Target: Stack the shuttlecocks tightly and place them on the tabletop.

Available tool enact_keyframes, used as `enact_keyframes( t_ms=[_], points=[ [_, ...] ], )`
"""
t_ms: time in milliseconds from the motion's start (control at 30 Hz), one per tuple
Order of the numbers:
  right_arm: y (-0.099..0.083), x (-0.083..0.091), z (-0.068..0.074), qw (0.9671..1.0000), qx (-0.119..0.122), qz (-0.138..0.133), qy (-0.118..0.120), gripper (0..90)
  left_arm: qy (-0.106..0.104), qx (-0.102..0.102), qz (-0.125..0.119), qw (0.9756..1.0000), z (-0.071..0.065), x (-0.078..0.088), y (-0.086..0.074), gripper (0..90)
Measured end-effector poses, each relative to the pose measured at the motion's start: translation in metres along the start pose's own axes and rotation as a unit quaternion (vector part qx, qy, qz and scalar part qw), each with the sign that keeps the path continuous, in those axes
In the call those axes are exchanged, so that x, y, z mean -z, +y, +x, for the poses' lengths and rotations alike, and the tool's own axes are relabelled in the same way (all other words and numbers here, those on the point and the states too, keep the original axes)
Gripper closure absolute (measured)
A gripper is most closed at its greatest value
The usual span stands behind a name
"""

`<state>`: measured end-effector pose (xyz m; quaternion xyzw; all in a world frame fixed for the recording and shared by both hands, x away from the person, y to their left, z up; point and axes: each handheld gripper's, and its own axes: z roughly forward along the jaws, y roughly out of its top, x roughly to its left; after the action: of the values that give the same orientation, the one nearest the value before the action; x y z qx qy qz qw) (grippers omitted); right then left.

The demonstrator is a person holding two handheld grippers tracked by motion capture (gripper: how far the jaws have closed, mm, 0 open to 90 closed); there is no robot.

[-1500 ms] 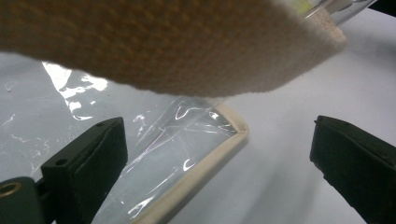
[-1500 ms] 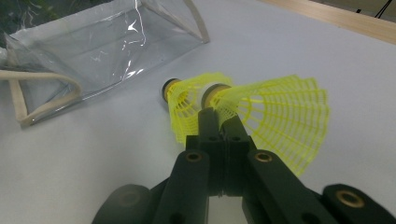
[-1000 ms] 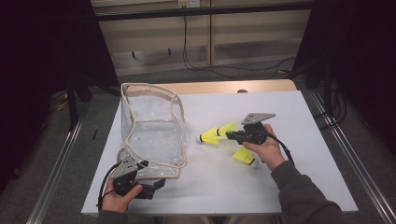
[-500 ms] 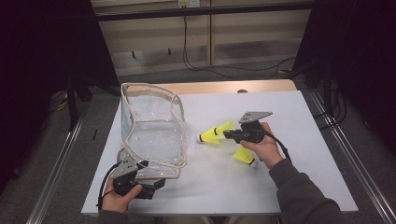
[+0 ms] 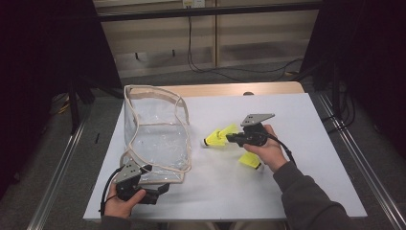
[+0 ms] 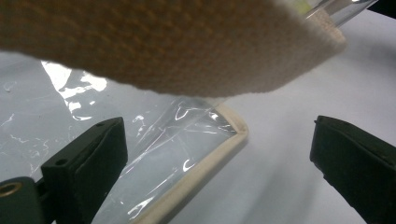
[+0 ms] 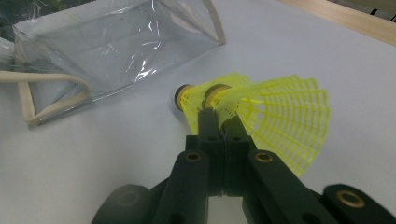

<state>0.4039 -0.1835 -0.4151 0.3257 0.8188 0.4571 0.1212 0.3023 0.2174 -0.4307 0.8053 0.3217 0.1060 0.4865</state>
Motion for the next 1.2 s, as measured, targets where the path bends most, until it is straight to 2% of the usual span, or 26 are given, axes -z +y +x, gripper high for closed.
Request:
enact_keyframes(
  t_ms=[1200],
  points=[
    [0.004, -0.016, 0.007, 0.9997, 0.009, 0.021, 0.010, 89.2, 0.000, 0.000, 0.000, 1.0000, 0.000, 0.000, 0.000, 4.0]
  ],
)
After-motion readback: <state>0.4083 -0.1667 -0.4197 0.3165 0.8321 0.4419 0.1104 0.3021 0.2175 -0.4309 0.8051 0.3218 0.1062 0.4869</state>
